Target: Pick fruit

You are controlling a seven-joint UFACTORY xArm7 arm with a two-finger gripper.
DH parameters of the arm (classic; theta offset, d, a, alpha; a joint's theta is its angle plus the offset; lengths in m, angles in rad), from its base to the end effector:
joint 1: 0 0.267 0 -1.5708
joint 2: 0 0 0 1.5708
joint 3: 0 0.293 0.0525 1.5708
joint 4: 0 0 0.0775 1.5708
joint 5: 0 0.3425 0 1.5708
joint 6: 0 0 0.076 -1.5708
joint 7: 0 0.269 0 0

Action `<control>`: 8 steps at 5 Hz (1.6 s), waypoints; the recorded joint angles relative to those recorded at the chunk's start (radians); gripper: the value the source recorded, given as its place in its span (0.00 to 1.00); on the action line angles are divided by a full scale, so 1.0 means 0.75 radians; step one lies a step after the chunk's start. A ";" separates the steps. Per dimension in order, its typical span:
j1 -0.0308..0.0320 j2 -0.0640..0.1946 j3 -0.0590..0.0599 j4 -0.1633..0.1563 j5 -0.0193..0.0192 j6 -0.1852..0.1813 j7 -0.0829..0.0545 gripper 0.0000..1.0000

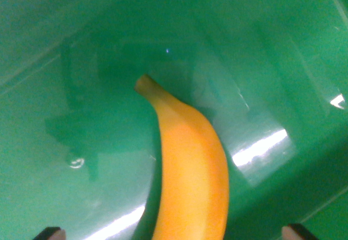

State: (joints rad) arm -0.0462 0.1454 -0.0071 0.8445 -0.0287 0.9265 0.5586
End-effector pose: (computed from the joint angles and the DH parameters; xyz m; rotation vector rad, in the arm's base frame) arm 0.3868 -0.0257 0.0579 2.9135 -0.8886 -0.3284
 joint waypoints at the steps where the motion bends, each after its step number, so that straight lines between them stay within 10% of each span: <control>1: 0.0027 0.007 0.000 -0.042 -0.0068 -0.040 0.032 0.00; 8: 0.0083 0.022 0.001 -0.129 -0.0210 -0.122 0.100 0.00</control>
State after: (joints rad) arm -0.0400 0.1618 -0.0061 0.7476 -0.0444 0.8351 0.6333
